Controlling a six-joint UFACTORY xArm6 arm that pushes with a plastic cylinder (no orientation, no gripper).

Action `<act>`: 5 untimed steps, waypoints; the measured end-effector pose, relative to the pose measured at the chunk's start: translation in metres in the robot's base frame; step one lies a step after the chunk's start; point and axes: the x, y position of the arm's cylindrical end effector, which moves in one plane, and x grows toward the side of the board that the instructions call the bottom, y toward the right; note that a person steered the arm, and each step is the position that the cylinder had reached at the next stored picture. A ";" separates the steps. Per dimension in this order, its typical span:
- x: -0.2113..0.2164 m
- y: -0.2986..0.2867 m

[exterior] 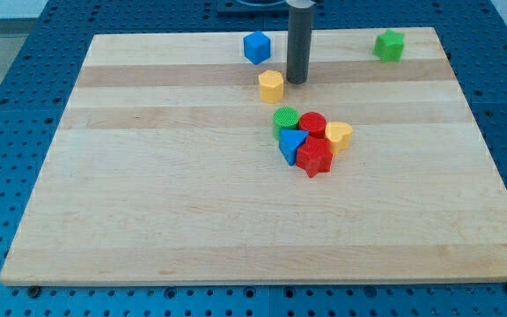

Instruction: Slide the yellow hexagon to the top of the red circle

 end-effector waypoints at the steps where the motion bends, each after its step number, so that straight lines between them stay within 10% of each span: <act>1: -0.033 0.004; 5: 0.007 -0.100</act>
